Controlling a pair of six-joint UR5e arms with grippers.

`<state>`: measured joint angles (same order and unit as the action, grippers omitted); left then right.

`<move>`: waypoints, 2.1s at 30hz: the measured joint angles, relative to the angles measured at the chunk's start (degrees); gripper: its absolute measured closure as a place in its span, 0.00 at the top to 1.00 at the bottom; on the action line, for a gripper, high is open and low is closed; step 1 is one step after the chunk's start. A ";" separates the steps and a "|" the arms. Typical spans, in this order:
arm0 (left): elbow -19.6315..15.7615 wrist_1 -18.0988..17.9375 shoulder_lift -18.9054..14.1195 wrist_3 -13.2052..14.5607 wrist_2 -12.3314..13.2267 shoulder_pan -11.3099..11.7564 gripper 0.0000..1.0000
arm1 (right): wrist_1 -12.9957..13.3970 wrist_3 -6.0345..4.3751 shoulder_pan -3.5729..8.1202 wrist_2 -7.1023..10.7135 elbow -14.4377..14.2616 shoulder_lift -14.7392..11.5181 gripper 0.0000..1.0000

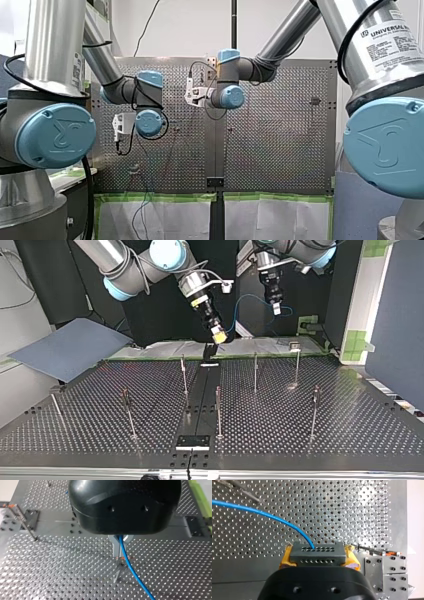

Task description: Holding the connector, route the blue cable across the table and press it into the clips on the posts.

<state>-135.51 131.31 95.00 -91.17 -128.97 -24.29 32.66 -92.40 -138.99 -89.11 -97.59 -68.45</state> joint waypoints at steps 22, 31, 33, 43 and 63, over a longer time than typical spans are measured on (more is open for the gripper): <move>5.63 11.64 -9.45 -6.03 -1.00 9.15 0.00 | -11.12 -0.41 -0.28 1.15 10.36 2.16 0.00; 8.55 16.15 -9.48 -7.30 3.00 10.40 0.00 | -16.00 -0.52 -1.23 1.15 15.22 3.84 0.00; 9.17 17.16 -9.56 -7.86 3.53 10.79 0.00 | -17.17 -0.55 -1.48 1.06 16.39 3.92 0.00; 11.02 21.09 -11.46 -8.50 5.97 14.59 0.00 | -22.37 -1.26 -2.22 0.46 21.62 4.02 0.00; 19.96 25.27 -11.25 -9.55 11.83 22.27 0.00 | -26.01 -3.79 -2.52 0.54 32.14 8.36 0.00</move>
<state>-115.54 156.59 83.75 -100.72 -117.14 -2.03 6.65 -96.19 -141.50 -88.57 -65.45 -60.09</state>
